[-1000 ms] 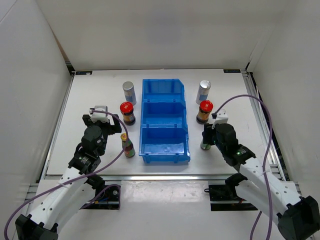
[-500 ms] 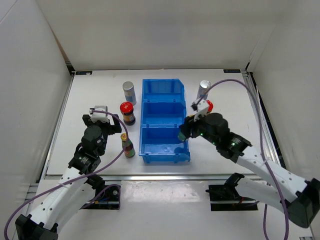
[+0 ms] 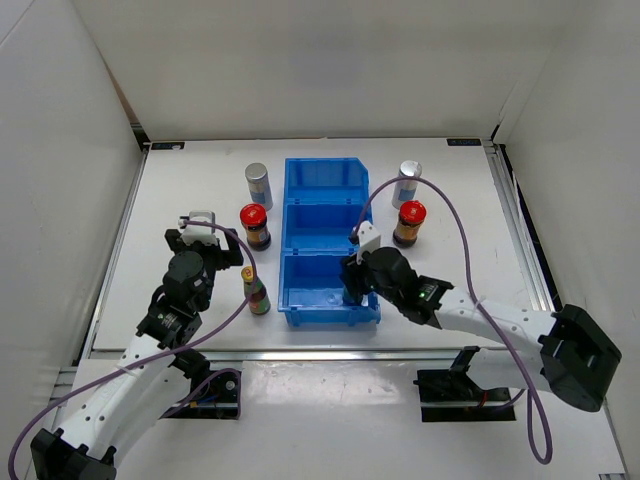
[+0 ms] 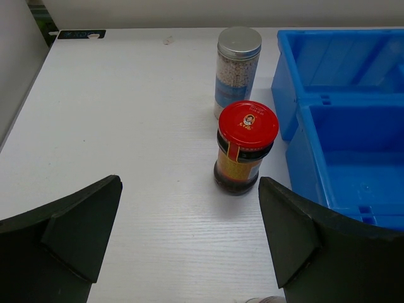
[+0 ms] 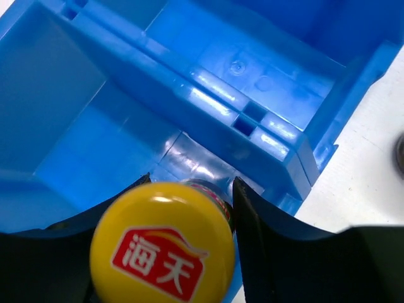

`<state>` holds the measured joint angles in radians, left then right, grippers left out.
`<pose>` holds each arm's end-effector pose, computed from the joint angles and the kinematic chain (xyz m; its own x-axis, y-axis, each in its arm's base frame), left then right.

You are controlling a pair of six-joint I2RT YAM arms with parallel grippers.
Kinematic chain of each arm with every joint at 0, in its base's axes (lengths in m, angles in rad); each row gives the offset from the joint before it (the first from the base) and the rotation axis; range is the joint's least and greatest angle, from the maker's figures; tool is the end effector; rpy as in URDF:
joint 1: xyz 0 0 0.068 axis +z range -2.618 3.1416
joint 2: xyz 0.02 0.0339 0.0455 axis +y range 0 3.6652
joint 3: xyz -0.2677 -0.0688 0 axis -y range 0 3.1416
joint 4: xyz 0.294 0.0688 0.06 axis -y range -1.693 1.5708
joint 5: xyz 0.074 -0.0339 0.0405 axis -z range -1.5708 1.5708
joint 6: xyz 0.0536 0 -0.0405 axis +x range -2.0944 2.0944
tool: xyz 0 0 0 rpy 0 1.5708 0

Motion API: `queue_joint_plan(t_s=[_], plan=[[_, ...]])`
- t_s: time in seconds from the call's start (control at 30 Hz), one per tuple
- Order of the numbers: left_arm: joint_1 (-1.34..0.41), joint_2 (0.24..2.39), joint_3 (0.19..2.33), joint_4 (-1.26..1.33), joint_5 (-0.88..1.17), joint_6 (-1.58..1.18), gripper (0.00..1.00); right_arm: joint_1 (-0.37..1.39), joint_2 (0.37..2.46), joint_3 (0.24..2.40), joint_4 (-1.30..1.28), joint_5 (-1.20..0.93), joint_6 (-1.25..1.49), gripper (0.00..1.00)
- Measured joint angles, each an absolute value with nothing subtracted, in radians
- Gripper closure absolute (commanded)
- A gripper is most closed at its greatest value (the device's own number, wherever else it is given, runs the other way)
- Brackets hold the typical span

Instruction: Organize the condiment bottles

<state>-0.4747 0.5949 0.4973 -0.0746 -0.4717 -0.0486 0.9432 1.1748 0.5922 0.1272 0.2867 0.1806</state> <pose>0.2039 -0.0774 0.2737 -0.1527 0.0298 -0.9878 0.0016 0.9996 0.0299 0.1931 0.2403 0.1937 -0.3667 -0.2121 -0.9058 -0.5707 0.8202 0.0390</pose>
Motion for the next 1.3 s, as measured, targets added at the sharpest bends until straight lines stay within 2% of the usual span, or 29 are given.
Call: queue_joint_plan(t_s=[0.03, 0.13, 0.6, 0.83, 1.1, 1.3], plan=[[-0.475, 0.595, 0.496, -0.075, -0.471, -0.049, 0.00, 0.944, 1.177, 0.592, 0.134, 0.295, 0.184, 0.16], [-0.475, 0.595, 0.496, -0.073, -0.459, -0.046, 0.00, 0.954, 1.176, 0.593, 0.141, 0.337, 0.208, 0.00], [-0.475, 0.578, 0.470, -0.044, -0.216, -0.121, 0.00, 0.997, 0.889, 0.799, 0.077, 0.573, 0.184, 0.00], [-0.482, 0.472, 0.416, -0.026, -0.144, -0.206, 0.00, 0.997, 0.883, 0.810, 0.049, 0.597, 0.170, 0.00], [-0.498, 0.522, 0.413, -0.021, 0.010, -0.209, 0.00, 0.997, 0.875, 0.768, -0.019, 0.601, 0.216, 0.00], [-0.554, 0.579, 0.413, -0.067, -0.021, -0.278, 0.00, 0.997, 0.848, 0.745, -0.038, 0.615, 0.232, 0.00]])
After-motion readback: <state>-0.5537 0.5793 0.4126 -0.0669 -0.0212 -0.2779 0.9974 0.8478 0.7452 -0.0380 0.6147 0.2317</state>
